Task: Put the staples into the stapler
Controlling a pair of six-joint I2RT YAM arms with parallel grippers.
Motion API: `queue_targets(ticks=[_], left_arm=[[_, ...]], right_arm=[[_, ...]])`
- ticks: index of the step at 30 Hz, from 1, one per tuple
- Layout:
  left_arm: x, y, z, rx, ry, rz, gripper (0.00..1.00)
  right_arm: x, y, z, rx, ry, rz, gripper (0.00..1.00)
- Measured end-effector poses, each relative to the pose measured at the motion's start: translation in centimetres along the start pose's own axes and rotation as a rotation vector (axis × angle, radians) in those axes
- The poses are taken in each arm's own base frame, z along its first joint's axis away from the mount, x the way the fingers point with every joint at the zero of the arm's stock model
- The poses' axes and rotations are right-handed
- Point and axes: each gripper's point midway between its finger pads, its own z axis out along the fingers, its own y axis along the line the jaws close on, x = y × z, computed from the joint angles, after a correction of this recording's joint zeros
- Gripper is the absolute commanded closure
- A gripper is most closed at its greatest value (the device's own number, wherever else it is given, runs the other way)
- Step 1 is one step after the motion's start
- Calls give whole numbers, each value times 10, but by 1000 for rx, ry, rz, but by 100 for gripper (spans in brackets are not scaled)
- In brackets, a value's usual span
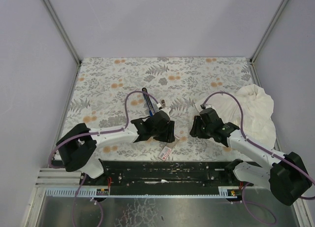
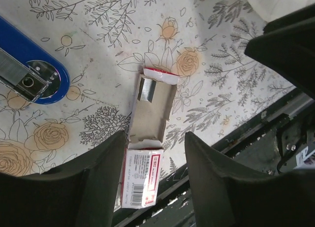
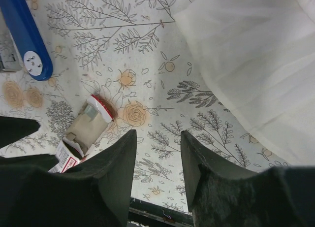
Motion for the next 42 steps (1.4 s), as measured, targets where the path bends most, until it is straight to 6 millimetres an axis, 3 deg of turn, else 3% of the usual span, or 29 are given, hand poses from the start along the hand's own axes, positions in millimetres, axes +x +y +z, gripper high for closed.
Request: queue_targets(ticks=[10,15,21,30,42], left_arm=[[5,1,22,-61,7,-12,59],[7,-1,29,-69,12,-7,63],[10,-2,34,-75,12,-14,63],[10,-1,35,-88,1,-31,63],[15,4,40,-102,12,-38,63]], right_arm=[[1,15,-1,-80,8,15,62],[7,28,9,-139,59,26,62],[19,35,25,-166,148,14,62],[16,51,35,-226,182,-15,63],[30,51,47,-241,256,-22,67]])
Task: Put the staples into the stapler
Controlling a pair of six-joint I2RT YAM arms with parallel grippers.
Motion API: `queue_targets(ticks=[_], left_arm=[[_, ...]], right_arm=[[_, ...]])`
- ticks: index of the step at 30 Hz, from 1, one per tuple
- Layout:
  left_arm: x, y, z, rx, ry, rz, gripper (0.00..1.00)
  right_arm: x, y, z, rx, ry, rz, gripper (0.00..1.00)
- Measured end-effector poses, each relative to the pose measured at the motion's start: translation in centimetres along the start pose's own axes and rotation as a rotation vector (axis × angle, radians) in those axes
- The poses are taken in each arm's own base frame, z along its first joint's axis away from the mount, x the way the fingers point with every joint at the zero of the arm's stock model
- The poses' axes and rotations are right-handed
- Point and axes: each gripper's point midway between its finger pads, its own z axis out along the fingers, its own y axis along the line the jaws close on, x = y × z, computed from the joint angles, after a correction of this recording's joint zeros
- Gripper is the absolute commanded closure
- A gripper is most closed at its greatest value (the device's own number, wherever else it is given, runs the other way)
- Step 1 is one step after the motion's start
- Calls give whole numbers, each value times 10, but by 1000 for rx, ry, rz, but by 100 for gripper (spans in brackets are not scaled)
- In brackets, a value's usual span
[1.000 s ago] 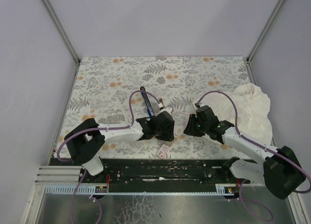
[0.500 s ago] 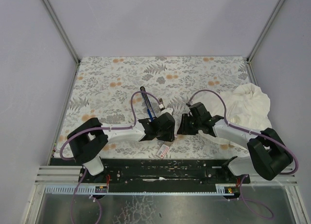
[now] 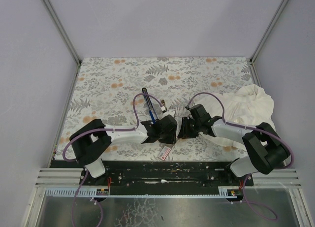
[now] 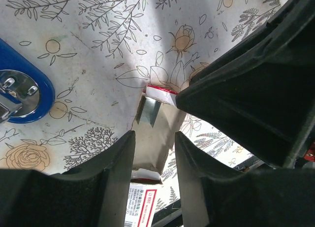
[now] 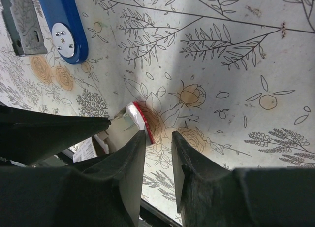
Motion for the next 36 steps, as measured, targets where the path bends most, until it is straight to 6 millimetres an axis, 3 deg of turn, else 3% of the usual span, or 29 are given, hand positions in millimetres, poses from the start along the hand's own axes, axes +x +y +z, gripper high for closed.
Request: queue_targets(ticks=[8,18,36], left_arm=[[4,3,3,-7,8,-6,63],[5,5,5,-12,7,-4,63],[-7,12,12,-82,-81,127,65]], right_arm=[[2,2,4,-18,18,-3,75],[3,1,7,-19,27,-5,99],[3,0,7,-21,28,-23,100]])
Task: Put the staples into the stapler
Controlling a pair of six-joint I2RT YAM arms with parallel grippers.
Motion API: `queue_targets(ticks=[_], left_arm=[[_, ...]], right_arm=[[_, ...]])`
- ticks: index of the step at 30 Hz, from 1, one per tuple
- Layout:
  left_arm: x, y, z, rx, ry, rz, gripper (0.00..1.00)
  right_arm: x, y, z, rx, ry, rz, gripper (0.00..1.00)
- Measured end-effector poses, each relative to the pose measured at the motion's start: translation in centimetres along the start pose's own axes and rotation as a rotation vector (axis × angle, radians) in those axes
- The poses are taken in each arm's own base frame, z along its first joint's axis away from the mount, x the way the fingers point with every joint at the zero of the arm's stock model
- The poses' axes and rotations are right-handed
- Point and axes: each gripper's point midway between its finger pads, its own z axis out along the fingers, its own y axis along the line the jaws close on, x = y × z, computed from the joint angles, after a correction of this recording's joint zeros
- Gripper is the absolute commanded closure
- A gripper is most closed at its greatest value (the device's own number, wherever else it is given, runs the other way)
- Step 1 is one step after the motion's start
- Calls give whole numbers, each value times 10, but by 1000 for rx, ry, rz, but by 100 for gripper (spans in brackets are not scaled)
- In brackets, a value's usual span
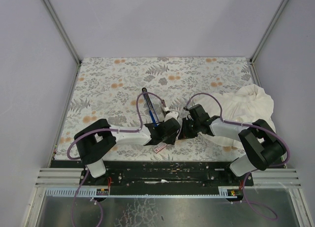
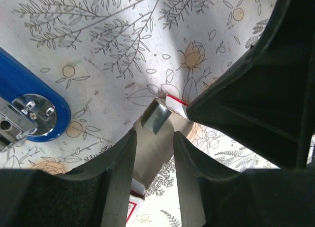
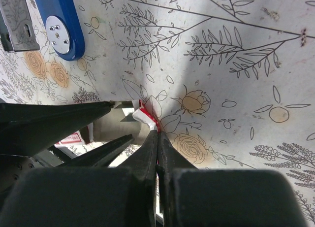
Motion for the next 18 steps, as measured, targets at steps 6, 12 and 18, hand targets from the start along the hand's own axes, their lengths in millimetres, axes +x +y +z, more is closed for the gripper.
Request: queue_targets(ticks=[6,12,18], left_arm=[[-6,2,5,-22,-18,45,65],[-8,-1,8,-18,-22,89,67],[-11,-5,12,-14,-24,122,71]], right_arm=[[1,1,1,-9,7,-3,100],[1,1,2,-16,10,-3,100],[1,2,2,-20,12,-4,100]])
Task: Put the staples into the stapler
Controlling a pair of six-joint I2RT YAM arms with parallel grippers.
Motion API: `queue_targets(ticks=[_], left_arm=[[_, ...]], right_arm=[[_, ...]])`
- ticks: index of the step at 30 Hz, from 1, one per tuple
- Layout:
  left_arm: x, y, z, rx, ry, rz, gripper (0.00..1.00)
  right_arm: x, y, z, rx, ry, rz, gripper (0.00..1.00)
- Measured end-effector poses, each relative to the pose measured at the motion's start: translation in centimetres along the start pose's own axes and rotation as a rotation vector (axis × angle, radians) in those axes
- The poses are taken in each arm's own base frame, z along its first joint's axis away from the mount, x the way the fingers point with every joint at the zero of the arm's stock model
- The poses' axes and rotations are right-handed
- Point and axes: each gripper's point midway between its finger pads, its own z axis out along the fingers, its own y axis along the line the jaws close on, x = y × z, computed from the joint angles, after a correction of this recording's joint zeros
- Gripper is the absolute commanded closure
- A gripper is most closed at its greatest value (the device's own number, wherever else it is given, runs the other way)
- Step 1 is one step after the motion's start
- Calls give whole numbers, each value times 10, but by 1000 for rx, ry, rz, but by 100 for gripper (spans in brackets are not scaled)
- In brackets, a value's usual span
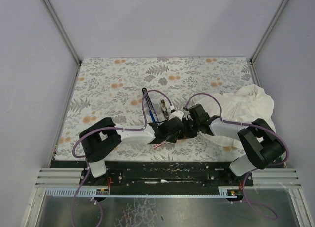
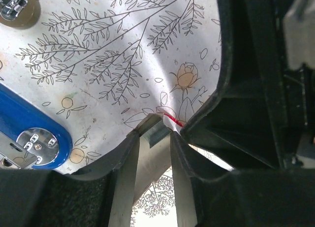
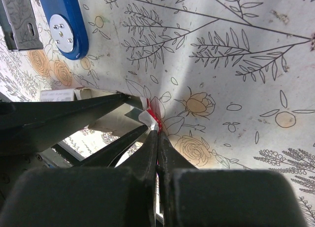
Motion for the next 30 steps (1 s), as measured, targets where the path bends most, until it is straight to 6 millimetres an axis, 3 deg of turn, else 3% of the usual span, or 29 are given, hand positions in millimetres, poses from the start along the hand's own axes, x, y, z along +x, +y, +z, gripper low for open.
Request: queue_targets(ticks=[19,24,30], left_arm=[[2,1,1,-29,-14,56,91],[2,-1,1,-24,-15,52,93],[1,-9,-11,23,-30,-1,95]], right_arm=[[-1,1,1,-2,2,-2,98],[-2,1,-3,4,-8,-4,81],[-7,9,-25,7,-56,-18,45]])
